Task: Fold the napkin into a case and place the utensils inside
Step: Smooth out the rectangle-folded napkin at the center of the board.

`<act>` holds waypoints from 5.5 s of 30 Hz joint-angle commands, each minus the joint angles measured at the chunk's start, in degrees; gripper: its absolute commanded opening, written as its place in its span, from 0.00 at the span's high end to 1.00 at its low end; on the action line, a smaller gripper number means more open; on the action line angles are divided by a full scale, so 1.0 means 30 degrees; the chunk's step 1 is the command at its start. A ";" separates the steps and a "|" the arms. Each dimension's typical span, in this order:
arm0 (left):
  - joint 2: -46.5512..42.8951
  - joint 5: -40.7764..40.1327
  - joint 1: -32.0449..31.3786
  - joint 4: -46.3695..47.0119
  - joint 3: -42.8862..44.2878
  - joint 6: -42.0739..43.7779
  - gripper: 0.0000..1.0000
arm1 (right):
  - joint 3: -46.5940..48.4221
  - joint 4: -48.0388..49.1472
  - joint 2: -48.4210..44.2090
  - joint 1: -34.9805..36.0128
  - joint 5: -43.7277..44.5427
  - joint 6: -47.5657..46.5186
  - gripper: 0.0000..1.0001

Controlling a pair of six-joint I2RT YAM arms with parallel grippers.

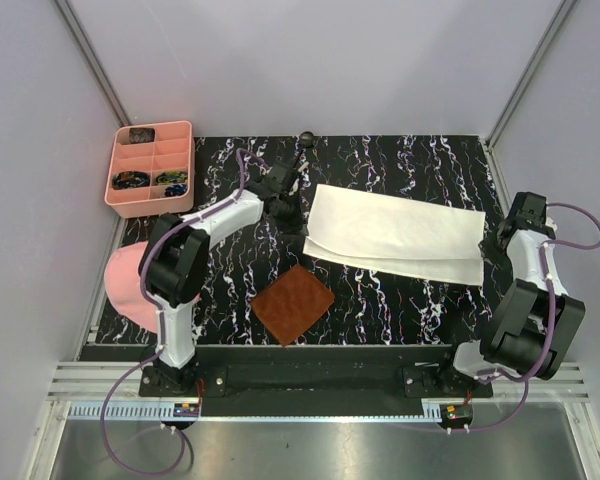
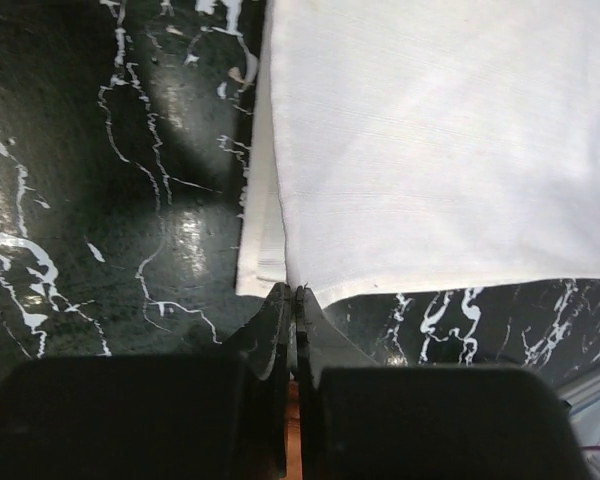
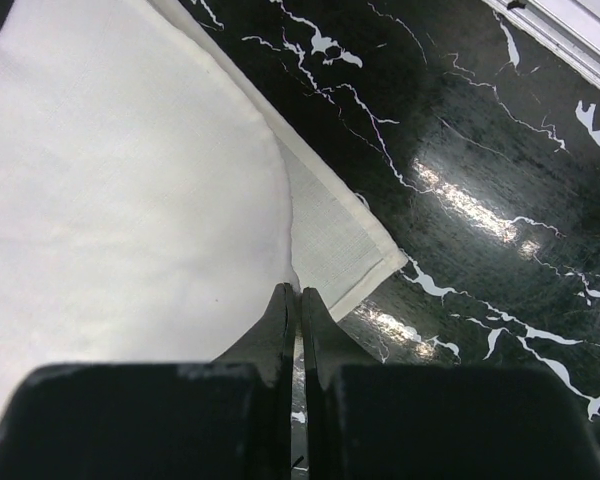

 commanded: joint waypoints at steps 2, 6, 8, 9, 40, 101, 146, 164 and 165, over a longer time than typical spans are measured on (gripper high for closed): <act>-0.0815 0.0981 -0.0577 0.0931 -0.1009 -0.0204 1.00 | -0.0388 -0.0130 0.0350 0.0137 0.0747 -0.0405 1.00; -0.0435 0.1363 -0.0812 0.1547 -0.1946 -0.0527 1.00 | -0.0478 -0.0218 0.0992 0.0137 0.1158 -0.0201 1.00; -0.0229 0.1450 -0.0842 0.1722 -0.2094 -0.0585 1.00 | -0.0390 -0.0277 0.1374 0.0137 0.1303 -0.0172 1.00; -0.0200 0.1335 -0.0871 0.1752 -0.2182 -0.0499 1.00 | -0.0360 -0.0306 0.1463 0.0137 0.1449 -0.0171 1.00; -0.1636 0.2768 -0.0578 0.2103 -0.4293 0.0117 1.00 | -0.0741 -0.1391 0.2809 0.0078 0.4762 0.1176 1.00; 0.6337 0.3649 0.2908 -0.2203 1.0942 0.0146 1.00 | 0.6463 -0.0539 0.6479 0.1426 -0.1478 -0.0053 1.00; 0.0298 0.3883 0.1678 0.0463 0.1042 0.1757 1.00 | 0.5708 -0.2855 0.4100 0.1191 0.1008 -0.0289 1.00; -0.0492 0.3502 0.1649 -0.0413 0.3116 0.2080 1.00 | 0.6990 -0.2766 0.3252 0.1221 -0.0128 -0.0522 1.00; -0.0522 0.3472 0.1649 -0.0560 0.3961 0.2080 1.00 | 0.7371 -0.2854 0.3164 0.1221 -0.0218 -0.0523 1.00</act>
